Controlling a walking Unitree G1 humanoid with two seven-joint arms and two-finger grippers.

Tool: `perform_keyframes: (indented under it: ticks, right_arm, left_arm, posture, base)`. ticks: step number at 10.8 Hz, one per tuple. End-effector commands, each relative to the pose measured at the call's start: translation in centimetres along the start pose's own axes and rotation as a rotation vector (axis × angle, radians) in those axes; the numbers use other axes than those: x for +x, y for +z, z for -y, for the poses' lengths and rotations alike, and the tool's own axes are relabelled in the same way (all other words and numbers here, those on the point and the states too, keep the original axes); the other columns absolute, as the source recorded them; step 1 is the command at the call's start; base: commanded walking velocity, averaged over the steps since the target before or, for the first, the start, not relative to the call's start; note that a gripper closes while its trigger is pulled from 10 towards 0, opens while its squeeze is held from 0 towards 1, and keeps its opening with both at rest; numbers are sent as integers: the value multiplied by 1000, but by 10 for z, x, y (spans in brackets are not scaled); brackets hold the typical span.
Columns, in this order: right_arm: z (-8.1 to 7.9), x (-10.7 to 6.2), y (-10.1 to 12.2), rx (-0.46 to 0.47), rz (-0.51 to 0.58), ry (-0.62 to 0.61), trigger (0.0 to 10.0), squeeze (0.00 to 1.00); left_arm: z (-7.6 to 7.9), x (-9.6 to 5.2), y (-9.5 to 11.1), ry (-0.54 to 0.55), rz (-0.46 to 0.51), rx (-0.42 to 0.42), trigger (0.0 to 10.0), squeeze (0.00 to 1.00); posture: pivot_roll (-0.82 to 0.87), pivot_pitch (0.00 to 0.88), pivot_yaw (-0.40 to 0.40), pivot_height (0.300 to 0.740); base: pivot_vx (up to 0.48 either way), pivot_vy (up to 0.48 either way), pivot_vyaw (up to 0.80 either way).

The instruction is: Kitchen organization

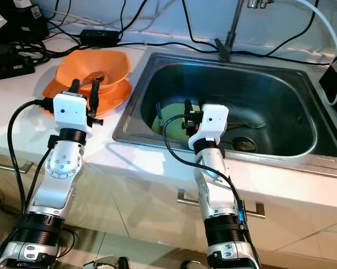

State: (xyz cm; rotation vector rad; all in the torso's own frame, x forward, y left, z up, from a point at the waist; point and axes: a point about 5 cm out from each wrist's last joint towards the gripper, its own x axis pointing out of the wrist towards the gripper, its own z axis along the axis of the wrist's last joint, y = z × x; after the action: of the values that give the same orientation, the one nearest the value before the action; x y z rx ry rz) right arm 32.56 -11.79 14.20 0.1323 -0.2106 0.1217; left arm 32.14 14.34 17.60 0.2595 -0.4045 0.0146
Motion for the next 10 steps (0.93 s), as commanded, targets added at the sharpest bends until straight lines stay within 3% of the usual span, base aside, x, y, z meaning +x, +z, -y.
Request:
perform_keyframes:
  ticks: [1,2,4,10]
  right_arm:
    - [5,2,2,-12,4,-10,10000,0]
    - [7,6,11,-20,35,-12,10000,0]
    - [6,13,28,-41,95,0,10000,0]
    - [0,12,22,-25,70,12,10000,0]
  left_arm:
    - [-3,0,-2,12,-17,12,10000,1000]
    - [-2,0,-4,4,-25,18,10000,0]
    - [0,-2,-6,1,-34,17,10000,0]
    - [5,5,-6,-27,-45,33,10000,0]
  posture:
    - [24,61,-2,740]
    - [21,73,-4,740]
    - [18,87,-7,740]
    - [25,99,-12,740]
  base:
    - [0,0,0]
    - [0,0,0]
    - [0,0,0]
    - [0,0,0]
